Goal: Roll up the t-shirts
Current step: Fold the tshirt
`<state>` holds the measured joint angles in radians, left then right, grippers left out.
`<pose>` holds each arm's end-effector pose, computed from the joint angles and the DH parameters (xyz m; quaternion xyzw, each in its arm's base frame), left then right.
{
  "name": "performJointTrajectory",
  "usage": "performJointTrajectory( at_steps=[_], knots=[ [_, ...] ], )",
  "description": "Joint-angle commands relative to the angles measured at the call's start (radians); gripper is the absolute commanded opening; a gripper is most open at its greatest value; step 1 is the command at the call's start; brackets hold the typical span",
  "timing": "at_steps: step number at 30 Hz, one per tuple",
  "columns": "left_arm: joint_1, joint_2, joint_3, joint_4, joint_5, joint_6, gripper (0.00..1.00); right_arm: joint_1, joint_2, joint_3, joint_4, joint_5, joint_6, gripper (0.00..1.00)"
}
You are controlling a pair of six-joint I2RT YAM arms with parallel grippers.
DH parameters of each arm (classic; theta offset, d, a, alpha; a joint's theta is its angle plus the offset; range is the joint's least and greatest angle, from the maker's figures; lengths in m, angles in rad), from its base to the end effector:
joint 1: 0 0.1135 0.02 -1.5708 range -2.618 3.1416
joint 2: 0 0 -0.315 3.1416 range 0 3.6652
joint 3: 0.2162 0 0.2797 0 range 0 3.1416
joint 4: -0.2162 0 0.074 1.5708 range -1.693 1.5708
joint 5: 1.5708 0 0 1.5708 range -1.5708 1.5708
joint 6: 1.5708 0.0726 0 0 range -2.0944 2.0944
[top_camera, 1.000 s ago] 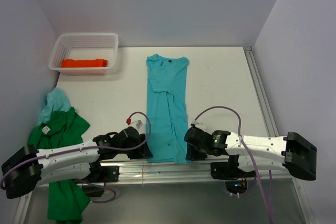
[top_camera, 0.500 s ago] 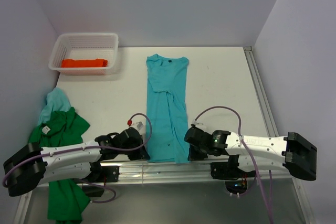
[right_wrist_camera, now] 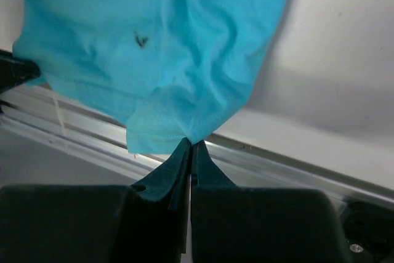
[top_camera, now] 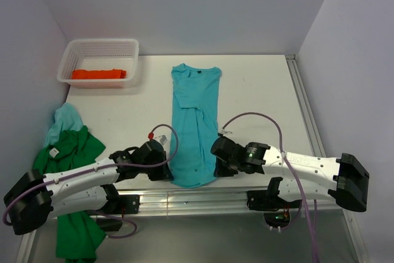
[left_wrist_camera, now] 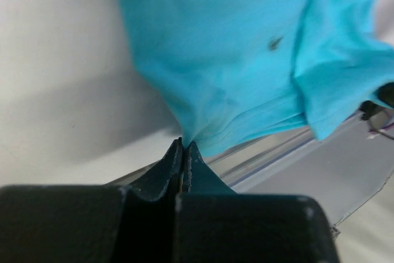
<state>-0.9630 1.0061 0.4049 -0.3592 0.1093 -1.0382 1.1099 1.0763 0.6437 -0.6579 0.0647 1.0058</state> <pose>0.1045 -0.1641 0.1548 -0.0194 0.9523 -0.2807 0.1181 0.0982 0.1872 0.2008 -0.0428 0.9699 0.1917 0.1440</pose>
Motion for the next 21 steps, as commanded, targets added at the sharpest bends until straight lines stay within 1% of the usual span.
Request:
performJointTrajectory(
  at_steps=[1,5,7,15,21],
  knots=[
    [0.033,0.002,0.097,-0.036,0.006,0.07,0.0,-0.057,0.008,0.066,-0.025,0.027,-0.076,0.0],
    [0.111,0.017,0.172,-0.07,0.01,0.119,0.0,-0.131,0.019,0.094,-0.022,0.014,-0.136,0.0],
    [0.141,0.026,0.183,-0.069,-0.002,0.133,0.0,-0.172,0.028,0.106,-0.019,-0.003,-0.171,0.0],
    [0.219,0.072,0.222,-0.027,-0.017,0.176,0.0,-0.288,0.092,0.168,-0.002,-0.023,-0.282,0.0],
    [0.288,0.124,0.273,0.011,-0.039,0.227,0.0,-0.37,0.178,0.23,0.014,-0.048,-0.357,0.0]
  ],
)
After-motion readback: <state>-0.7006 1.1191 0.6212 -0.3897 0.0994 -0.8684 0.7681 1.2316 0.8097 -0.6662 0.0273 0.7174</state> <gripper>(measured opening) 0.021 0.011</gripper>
